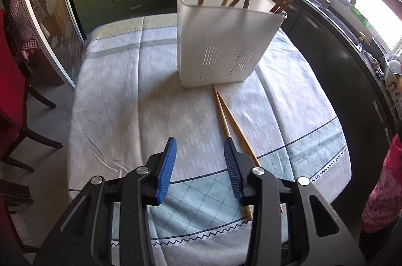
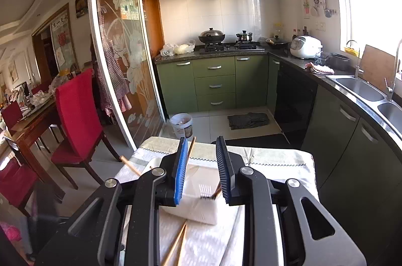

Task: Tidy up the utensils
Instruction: 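Move both tools back down to the remaining chopsticks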

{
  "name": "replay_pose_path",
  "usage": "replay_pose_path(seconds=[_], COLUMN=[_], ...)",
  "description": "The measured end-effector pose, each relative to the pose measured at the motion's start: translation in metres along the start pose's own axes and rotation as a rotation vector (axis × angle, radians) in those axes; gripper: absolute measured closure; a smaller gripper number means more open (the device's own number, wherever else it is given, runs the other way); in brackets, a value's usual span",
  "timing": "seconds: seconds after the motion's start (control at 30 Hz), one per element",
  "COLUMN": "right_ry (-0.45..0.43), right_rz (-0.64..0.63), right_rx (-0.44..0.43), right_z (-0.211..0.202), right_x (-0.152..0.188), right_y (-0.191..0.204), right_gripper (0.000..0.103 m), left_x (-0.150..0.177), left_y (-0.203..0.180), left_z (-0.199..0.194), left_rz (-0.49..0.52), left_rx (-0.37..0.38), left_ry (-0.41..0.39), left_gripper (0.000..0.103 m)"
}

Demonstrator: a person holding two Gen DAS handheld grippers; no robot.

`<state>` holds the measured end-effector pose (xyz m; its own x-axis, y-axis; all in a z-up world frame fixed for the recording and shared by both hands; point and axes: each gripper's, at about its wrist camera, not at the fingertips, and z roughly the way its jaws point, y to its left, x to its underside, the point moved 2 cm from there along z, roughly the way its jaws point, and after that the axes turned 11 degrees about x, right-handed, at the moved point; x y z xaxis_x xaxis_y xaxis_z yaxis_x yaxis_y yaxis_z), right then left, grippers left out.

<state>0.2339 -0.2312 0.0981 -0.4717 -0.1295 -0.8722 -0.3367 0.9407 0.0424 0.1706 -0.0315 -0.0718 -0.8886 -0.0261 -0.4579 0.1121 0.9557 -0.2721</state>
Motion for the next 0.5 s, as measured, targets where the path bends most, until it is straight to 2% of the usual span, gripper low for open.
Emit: replay_pose_path(seconds=[0.1,0.23,0.37,0.5], right_ry=[0.023,0.108,0.187,0.226], right_rz=[-0.030,-0.052,0.007,0.089], right_rx=[-0.013,-0.001,0.013,0.044], right_z=[-0.031,-0.049,-0.049,-0.045], right_x=[0.042,0.115,0.173,0.205], right_y=[-0.005,-0.017,-0.040,-0.065], right_gripper=[0.073,0.073,0.073,0.073], left_x=[-0.004,-0.012,-0.023,-0.029], left_y=[-0.002,-0.001,-0.005,-0.009], left_z=[0.034,0.073,0.094,0.103], left_rz=[-0.018,-0.054,-0.066,-0.069], left_rx=[-0.027,-0.051,-0.083,-0.118], left_ry=[0.069,0.145,0.173,0.182], left_gripper=[0.065,0.065,0.065,0.065])
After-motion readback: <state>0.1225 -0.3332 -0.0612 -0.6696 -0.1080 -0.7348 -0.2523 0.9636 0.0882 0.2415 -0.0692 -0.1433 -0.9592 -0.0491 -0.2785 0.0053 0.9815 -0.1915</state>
